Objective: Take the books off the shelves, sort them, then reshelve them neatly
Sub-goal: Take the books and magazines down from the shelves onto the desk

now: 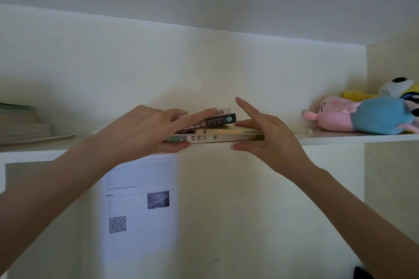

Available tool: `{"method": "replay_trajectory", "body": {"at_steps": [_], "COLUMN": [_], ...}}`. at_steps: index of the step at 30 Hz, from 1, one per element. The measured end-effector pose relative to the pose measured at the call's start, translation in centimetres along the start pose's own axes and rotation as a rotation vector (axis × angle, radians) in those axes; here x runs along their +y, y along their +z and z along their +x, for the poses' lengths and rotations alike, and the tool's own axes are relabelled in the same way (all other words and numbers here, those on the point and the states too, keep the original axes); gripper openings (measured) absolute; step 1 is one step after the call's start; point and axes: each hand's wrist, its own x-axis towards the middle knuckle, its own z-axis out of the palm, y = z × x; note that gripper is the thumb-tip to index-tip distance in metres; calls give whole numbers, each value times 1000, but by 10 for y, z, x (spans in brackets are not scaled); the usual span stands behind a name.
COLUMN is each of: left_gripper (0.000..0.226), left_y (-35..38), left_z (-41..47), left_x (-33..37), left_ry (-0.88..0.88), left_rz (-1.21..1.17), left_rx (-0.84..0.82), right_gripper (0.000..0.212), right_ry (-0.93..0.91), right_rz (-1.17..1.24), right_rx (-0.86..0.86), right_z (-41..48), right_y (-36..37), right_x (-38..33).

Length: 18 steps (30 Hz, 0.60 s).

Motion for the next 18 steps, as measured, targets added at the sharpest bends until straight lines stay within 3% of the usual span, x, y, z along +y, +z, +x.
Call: {"method": "replay_trajectory", "body": {"at_steps": [5, 11, 14, 18], "left_gripper": [66, 60, 78, 101], "left_y": [-29, -37, -32, -28], "left_z": [-15, -28, -28, -26], "left_x": [15, 37, 42, 46], "left_ry": [1, -84, -110, -121], "left_rz": [53, 100, 134, 157], "left_rx": [19, 57, 59, 57], "right_gripper": [98, 86, 76, 72], "right_ry": [-237, -311, -299, -268], "right_rz": [-210, -271, -212, -156], "right_rx": [135, 194, 159, 235], "right_z": [-13, -13, -12, -18], "right_y": [-11, -17, -15, -7], "right_x": [-13, -29, -30, -32]}}
